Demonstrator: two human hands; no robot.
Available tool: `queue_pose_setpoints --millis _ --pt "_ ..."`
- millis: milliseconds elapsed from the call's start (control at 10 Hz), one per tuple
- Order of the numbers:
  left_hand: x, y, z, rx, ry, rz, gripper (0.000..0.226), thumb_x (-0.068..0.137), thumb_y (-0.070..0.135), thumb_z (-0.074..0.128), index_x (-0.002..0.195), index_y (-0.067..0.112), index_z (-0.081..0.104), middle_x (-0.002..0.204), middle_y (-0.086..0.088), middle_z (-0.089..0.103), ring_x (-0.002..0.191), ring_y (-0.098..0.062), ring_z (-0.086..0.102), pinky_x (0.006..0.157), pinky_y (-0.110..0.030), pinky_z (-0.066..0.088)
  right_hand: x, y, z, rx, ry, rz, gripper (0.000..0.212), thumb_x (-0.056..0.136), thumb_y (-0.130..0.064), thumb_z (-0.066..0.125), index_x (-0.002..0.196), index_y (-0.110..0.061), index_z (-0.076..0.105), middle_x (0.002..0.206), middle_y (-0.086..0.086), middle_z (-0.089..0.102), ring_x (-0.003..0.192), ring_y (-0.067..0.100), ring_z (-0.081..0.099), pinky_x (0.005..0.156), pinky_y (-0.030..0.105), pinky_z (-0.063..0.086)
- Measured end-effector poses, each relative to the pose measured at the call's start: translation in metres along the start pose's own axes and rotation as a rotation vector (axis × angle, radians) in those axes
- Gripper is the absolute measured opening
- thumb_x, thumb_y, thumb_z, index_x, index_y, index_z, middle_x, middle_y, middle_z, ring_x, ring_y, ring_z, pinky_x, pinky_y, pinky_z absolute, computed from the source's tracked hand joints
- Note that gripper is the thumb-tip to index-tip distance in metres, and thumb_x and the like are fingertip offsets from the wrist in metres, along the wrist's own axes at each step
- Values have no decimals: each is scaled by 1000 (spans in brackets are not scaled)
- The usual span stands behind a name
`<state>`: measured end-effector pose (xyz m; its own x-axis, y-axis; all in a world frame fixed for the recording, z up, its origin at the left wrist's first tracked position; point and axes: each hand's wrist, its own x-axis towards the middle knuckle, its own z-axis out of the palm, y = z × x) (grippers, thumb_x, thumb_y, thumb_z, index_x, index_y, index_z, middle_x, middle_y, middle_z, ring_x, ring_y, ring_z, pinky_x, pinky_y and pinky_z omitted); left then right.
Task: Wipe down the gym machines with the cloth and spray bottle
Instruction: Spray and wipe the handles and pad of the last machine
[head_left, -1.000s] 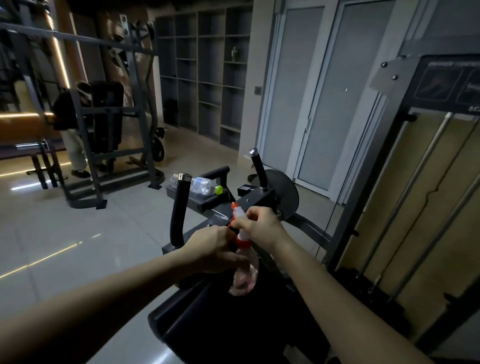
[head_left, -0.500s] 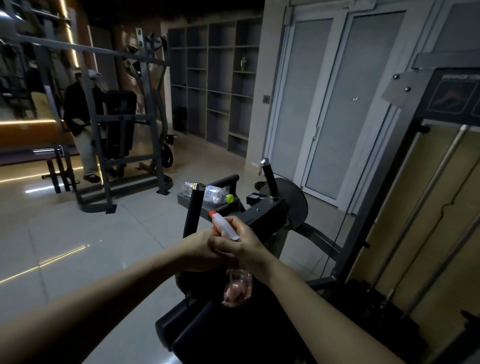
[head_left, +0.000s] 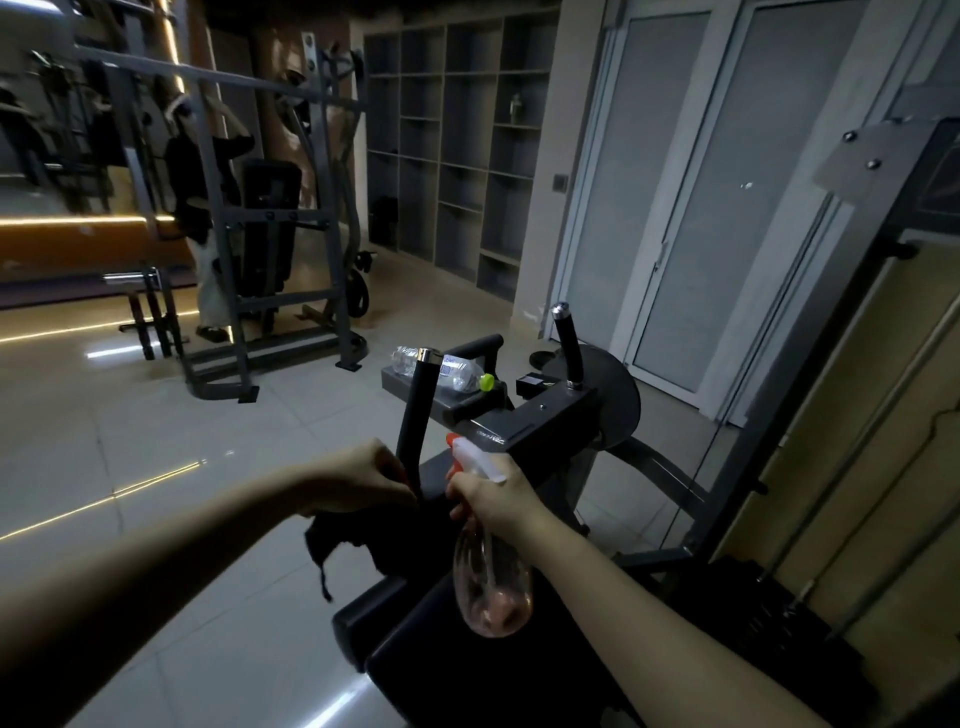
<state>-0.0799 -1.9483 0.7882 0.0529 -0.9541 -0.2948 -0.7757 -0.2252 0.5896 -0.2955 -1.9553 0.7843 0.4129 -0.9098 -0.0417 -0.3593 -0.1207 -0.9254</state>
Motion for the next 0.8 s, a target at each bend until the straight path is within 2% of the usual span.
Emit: queue_pose_setpoints --millis 100,200,300,400,500,600,700,800 --pt "-2 -11 -14 0 111 -20 15 90 26 71 87 13 78 85 -8 77 78 -21 74 72 -37 61 4 28 7 -159 -23 83 21 70 -35 60 88 -33 70 75 1 67 66 19 68 80 48 60" --pt "-1 -26 -20 -87 242 -72 16 91 23 70 85 11 78 82 -7 76 72 -20 73 58 -28 59 -2 39 10 -330 -23 85 27 67 -44 56 75 -19 58 67 -2 61 69 22 68 77 46 59" --pt "1 -32 -17 -157 272 -105 15 93 20 69 90 7 77 85 -8 75 71 -19 73 51 -21 54 -4 47 11 -333 17 36 31 66 -42 51 72 -12 45 61 -2 51 59 19 54 64 43 52" --pt "1 -35 -16 -177 283 -101 17 94 19 68 94 6 77 87 -8 74 71 -17 71 54 -20 53 -5 46 11 -336 74 -5 27 71 -39 50 65 -16 37 56 -4 43 53 15 42 57 34 38" --pt "2 -36 -15 -183 289 -107 17 95 21 67 96 7 76 86 -5 73 70 -12 68 52 -16 48 -5 41 10 -374 92 -39 29 76 -39 50 62 -19 35 56 -3 44 53 14 42 56 32 36" --pt "3 -38 -16 -191 272 -99 18 95 23 67 98 8 76 91 -6 74 75 -13 70 56 -17 50 -3 37 8 -355 84 -71 27 73 -41 49 67 -15 45 63 5 55 59 23 56 59 40 48" --pt "2 -34 -21 -196 263 -88 21 96 25 67 104 8 75 98 -8 74 84 -16 70 69 -23 54 1 32 6 -271 102 -94 25 73 -36 52 70 -12 49 66 9 59 66 31 63 62 46 53" --pt "0 -25 -24 -205 271 -74 19 96 24 66 103 8 73 98 -9 73 84 -17 70 65 -21 53 7 24 2 -215 164 -114 20 77 -26 54 66 -10 49 61 9 55 57 27 56 55 42 47"
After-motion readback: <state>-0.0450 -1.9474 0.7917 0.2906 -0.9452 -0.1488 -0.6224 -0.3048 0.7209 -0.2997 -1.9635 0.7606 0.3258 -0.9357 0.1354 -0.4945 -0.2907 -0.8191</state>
